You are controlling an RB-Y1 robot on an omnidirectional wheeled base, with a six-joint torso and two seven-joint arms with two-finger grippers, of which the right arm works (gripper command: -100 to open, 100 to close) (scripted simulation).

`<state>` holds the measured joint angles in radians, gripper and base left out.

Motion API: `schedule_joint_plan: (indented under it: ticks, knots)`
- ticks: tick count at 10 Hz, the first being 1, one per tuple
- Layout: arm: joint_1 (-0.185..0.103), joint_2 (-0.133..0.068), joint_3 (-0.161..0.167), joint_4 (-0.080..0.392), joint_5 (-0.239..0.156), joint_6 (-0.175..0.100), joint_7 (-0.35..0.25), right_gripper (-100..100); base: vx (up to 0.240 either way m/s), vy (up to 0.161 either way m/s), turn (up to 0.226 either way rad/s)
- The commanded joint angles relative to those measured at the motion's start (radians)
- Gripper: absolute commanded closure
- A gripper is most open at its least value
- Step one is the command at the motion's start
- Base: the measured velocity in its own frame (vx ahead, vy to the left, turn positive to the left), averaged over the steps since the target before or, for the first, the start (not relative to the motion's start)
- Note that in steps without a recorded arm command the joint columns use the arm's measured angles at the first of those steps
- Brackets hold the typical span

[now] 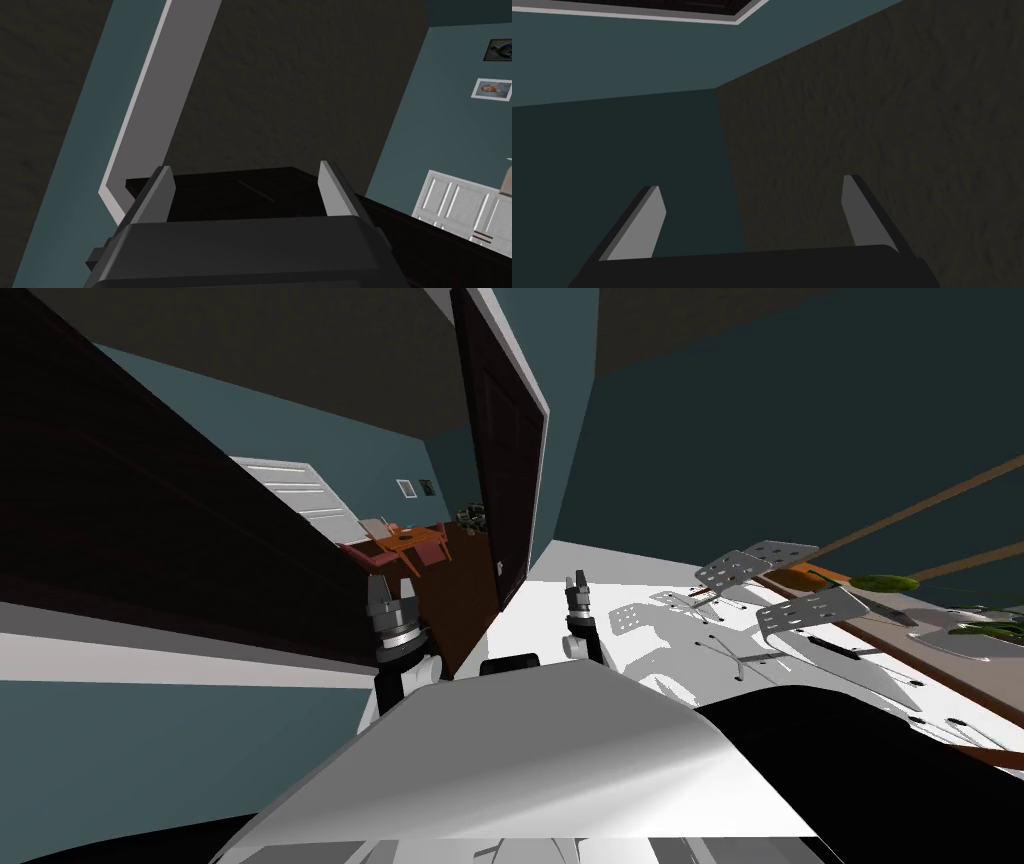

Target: Push the door open

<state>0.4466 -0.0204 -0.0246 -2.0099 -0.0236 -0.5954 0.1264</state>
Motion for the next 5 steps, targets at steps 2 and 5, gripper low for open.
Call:
schedule_joint_plan:
  ticks: [2, 5]
  knots:
    - [-0.031, -0.007, 0.009, 0.067, 0.000, -0.009, -0.005, -100, 0.079, -0.055, 0.151]
    - [-0.071, -0.020, 0.014, 0.157, -0.004, -0.023, -0.017, -100, 0.081, -0.079, 0.184]
